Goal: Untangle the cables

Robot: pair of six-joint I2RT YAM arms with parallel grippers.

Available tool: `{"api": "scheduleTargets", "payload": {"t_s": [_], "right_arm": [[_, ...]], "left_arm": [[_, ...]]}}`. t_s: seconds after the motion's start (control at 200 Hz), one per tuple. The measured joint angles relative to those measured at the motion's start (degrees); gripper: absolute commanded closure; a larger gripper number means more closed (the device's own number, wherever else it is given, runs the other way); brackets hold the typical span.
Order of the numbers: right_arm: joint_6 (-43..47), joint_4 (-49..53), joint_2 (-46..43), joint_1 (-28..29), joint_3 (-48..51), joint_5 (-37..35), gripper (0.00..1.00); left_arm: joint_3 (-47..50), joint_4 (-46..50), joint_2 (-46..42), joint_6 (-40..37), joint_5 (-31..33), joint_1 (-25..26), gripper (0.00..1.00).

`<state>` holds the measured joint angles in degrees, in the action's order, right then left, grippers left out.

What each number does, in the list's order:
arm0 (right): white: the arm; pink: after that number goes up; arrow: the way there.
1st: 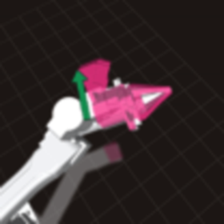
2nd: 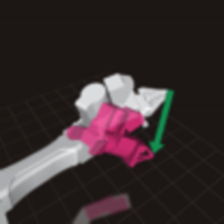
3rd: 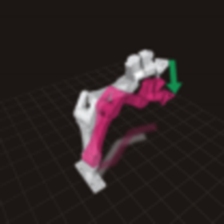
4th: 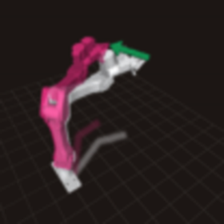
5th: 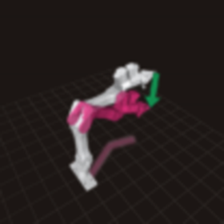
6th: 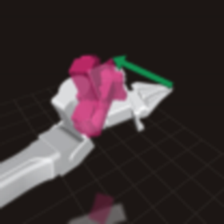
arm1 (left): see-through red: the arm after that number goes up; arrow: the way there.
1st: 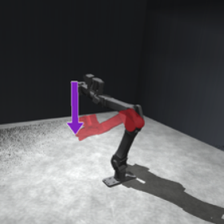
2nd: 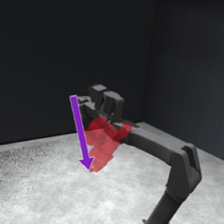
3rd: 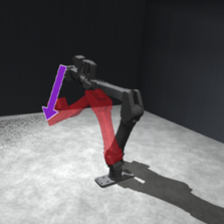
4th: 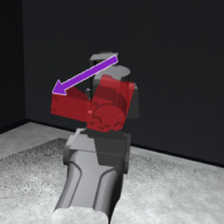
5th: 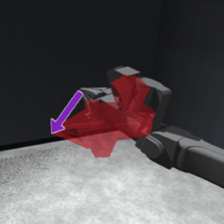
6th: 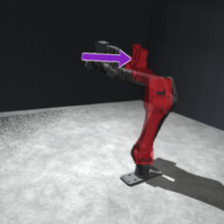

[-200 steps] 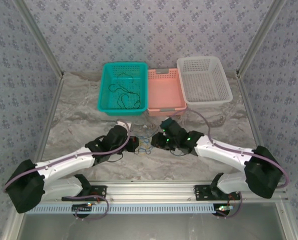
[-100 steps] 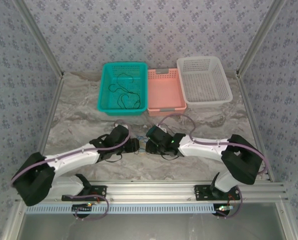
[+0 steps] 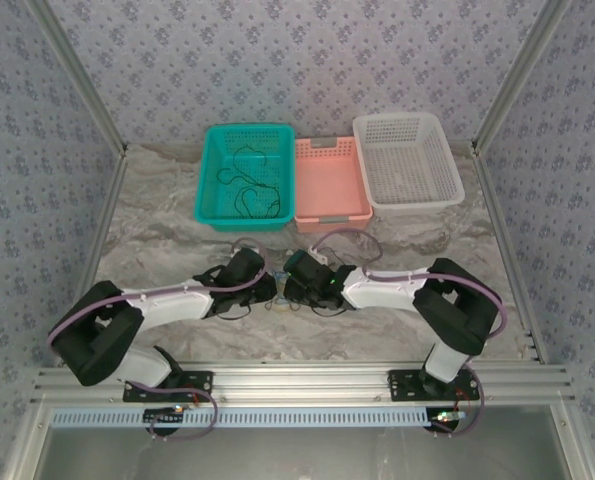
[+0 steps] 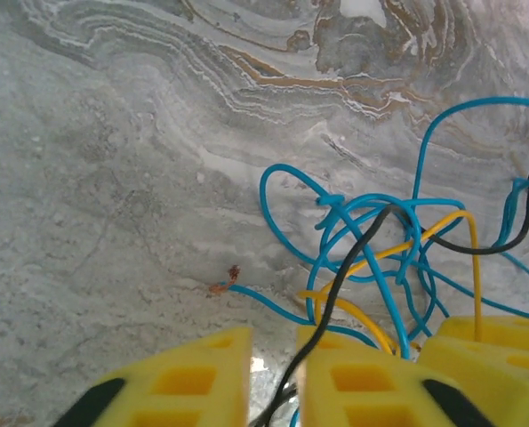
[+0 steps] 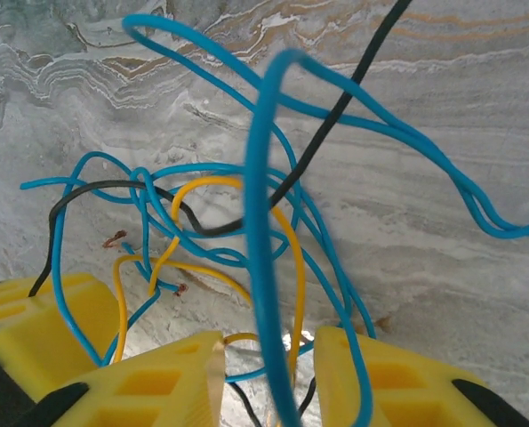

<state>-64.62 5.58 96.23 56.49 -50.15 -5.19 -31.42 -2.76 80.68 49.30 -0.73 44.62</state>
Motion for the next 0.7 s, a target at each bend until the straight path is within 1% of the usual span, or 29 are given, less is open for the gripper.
{"api": "scheduleTargets", "payload": {"t_s": [0.05,0.13,0.195,0.33,0.425,0.525,0.7], "right_arm": [[-0.7,-0.3,0.2,-0.2,0.0,0.0,0.83],[-0.8,-1.1,0.3,-0.3,0.4,0.0,0.95],[-1.1,-1.2,0.3,-0.4,0.8,-0.1,1.00],[-1.4,-0.5,-0.4,-0.2,1.0,-1.2,1.00],[-1.4,1.2,-3.3,0.3,1.7,-2.5,1.00],[-1.3,4.4,-9.3,0.8,2.9,-4.2,1.00],[0.2,11.8,-23.2,0.7,3.7,-8.1,1.00]], "left_arm": [[0.0,-0.2,0.1,-0.2,0.0,0.0,0.93],[0.0,-0.4,0.1,-0.1,0.2,0.0,1.00],[0.0,-0.3,0.1,-0.1,0.3,0.0,1.00],[0.0,0.0,0.1,-0.1,1.2,0.0,1.00],[0.0,1.1,0.3,0.1,2.8,0.0,1.00],[0.0,2.8,0.5,0.4,5.0,-0.1,1.00],[-0.1,5.0,0.5,1.4,7.6,-0.8,1.00]]}}
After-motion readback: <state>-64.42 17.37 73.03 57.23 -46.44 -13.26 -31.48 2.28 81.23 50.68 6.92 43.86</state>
